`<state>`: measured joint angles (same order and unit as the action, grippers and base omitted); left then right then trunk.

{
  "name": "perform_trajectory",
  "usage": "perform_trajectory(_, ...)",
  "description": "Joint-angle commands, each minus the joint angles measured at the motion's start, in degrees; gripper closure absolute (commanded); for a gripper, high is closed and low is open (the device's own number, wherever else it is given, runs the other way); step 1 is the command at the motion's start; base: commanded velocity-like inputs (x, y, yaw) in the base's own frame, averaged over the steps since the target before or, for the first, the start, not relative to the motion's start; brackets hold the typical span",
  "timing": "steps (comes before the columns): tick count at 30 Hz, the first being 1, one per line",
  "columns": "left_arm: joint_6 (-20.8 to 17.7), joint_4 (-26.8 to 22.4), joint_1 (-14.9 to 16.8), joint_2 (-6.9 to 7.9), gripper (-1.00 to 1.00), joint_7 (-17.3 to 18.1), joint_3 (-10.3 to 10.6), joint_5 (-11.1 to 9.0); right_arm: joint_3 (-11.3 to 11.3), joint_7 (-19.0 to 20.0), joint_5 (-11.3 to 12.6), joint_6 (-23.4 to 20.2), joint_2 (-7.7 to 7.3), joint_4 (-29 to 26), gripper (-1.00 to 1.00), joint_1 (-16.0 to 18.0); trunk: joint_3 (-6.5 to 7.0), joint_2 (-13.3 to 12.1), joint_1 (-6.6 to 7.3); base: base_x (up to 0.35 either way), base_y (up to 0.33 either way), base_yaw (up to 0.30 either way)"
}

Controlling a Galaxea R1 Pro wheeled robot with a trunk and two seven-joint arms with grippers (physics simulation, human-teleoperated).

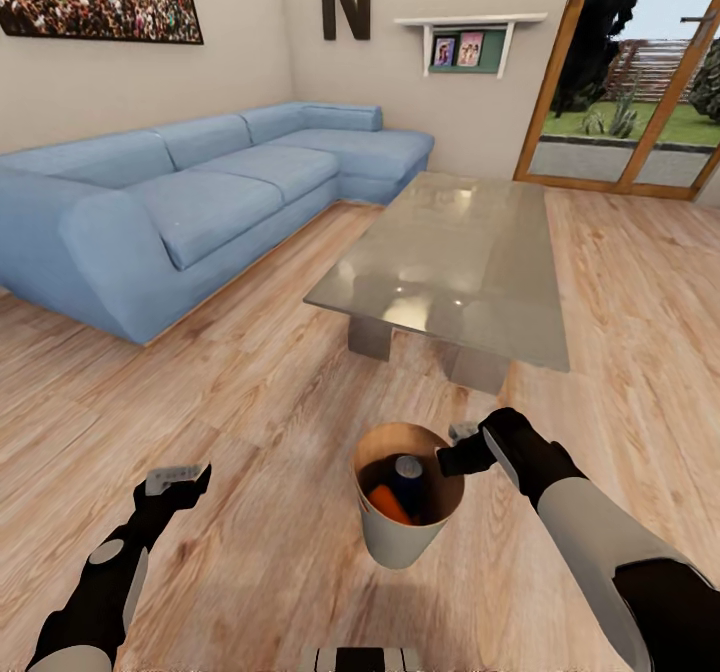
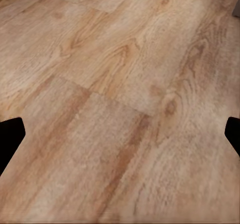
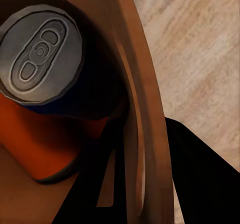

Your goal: Put the three can of soda from the living room inside the tash can in the kitchen.

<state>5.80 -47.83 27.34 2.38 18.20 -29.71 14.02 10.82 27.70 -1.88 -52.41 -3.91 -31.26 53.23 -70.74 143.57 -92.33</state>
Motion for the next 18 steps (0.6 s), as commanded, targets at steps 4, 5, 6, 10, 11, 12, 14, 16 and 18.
perform_trajectory(4, 0.0, 0.0, 0.0, 0.0, -1.0, 0.0, 0.0, 0.0, 0.0, -0.3, 1.0, -0.2, -0.03, -0.1, 1.0, 0.0, -0.89, 0.1, -0.09, 0.0, 0.0, 0.0)
perform_trajectory(5, 0.0, 0.0, 0.0, 0.0, -1.0, 0.0, 0.0, 0.0, 0.0, -0.2, 1.0, -0.2, -0.04, -0.1, 1.0, 0.0, -1.11, 0.1, -0.12, 0.0, 0.0, 0.0)
perform_trajectory(6, 0.0, 0.0, 0.0, 0.0, -1.0, 0.0, 0.0, 0.0, 0.0, -0.2, 1.0, -0.2, -0.04, -0.1, 1.0, 0.0, -1.33, 0.1, -0.14, 0.0, 0.0, 0.0)
perform_trajectory(10, 0.0, 0.0, 0.0, 0.0, -1.0, 0.0, 0.0, 0.0, 0.0, -0.2, 1.0, -0.2, -0.04, -0.1, 1.0, 0.0, -2.21, 0.1, -0.25, 0.0, 0.0, 0.0)
perform_trajectory(11, 0.0, 0.0, 0.0, 0.0, -1.0, 0.0, 0.0, 0.0, 0.0, -0.2, 1.0, -0.2, -0.04, -0.1, 1.0, 0.0, -2.44, 0.2, -0.27, 0.0, 0.0, 0.0)
perform_trajectory(12, 0.0, 0.0, 0.0, 0.0, -1.0, 0.0, 0.0, 0.0, 0.0, -0.2, 1.0, -0.2, -0.04, -0.1, 1.0, 0.0, -2.66, 0.2, -0.3, 0.0, 0.0, 0.0)
perform_trajectory(14, 0.0, 0.0, 0.0, 0.0, -1.0, 0.0, 0.0, 0.0, 0.0, -0.2, 1.0, -0.2, -0.08, -0.2, 1.0, 0.0, -2.66, 0.2, -0.3, 0.0, 0.0, 0.0)
perform_trajectory(16, 0.1, 0.0, 0.0, 0.0, -1.0, 0.0, 0.0, 0.0, -0.1, -0.2, 1.1, -0.2, -0.15, -0.2, 1.0, 0.0, -2.66, 0.2, -0.3, 0.0, 0.0, 0.0)
perform_trajectory(18, 0.1, 0.0, 0.0, 0.0, -1.0, 0.0, 0.0, 0.0, -0.1, -0.2, 1.1, -0.2, -0.24, -0.2, 1.0, 0.0, -2.66, 0.2, -0.3, 0.0, 0.0, 0.0)
